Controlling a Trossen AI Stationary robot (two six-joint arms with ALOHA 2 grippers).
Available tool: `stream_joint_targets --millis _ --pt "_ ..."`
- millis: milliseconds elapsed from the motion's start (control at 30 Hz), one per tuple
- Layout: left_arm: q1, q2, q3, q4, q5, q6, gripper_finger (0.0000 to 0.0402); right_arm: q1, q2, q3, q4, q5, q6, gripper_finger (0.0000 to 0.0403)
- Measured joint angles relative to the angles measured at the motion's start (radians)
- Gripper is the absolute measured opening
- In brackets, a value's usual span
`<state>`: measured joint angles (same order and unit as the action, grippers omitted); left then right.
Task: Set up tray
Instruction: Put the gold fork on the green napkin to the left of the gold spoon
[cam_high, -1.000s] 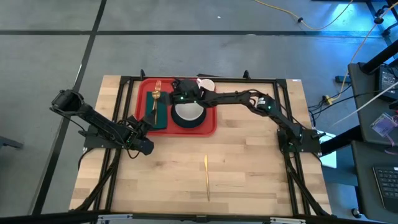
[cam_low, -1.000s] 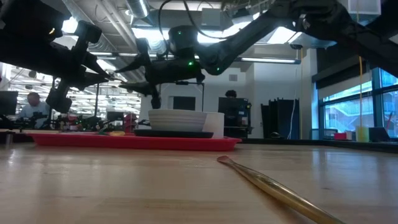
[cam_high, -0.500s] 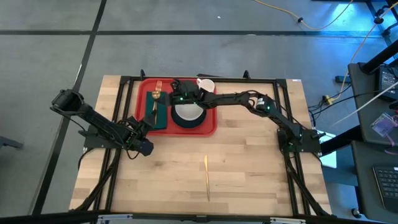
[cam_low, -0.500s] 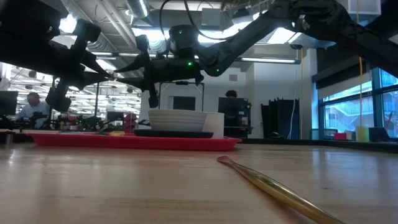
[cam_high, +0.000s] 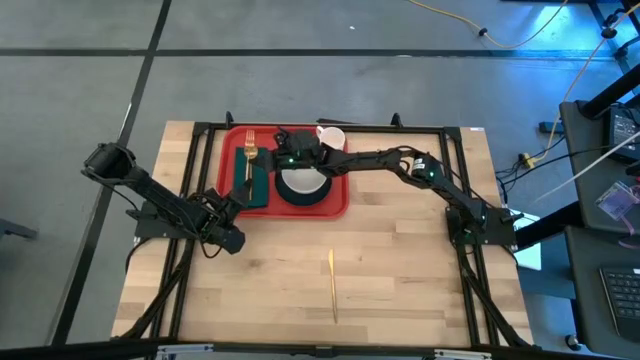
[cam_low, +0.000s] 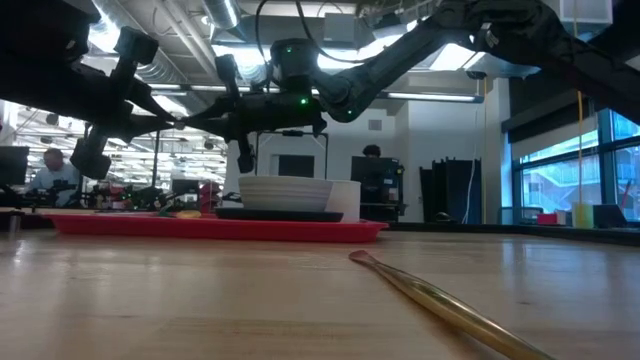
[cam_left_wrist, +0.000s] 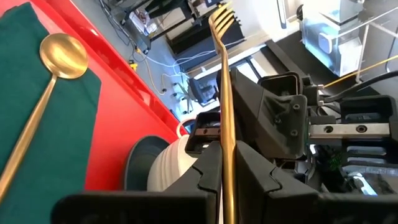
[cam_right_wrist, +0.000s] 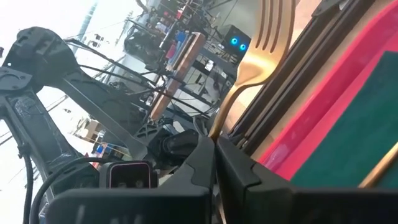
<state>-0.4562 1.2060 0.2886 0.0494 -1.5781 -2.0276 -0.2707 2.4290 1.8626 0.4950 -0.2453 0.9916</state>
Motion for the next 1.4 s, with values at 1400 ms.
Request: stream_joint_targets --millis 1400 --pt "-0.036 0.000 0.000 0.003 0.053 0.049 0.0018 -0.002 -0.003 0.000 0.013 -0.020 0.013 0.0008"
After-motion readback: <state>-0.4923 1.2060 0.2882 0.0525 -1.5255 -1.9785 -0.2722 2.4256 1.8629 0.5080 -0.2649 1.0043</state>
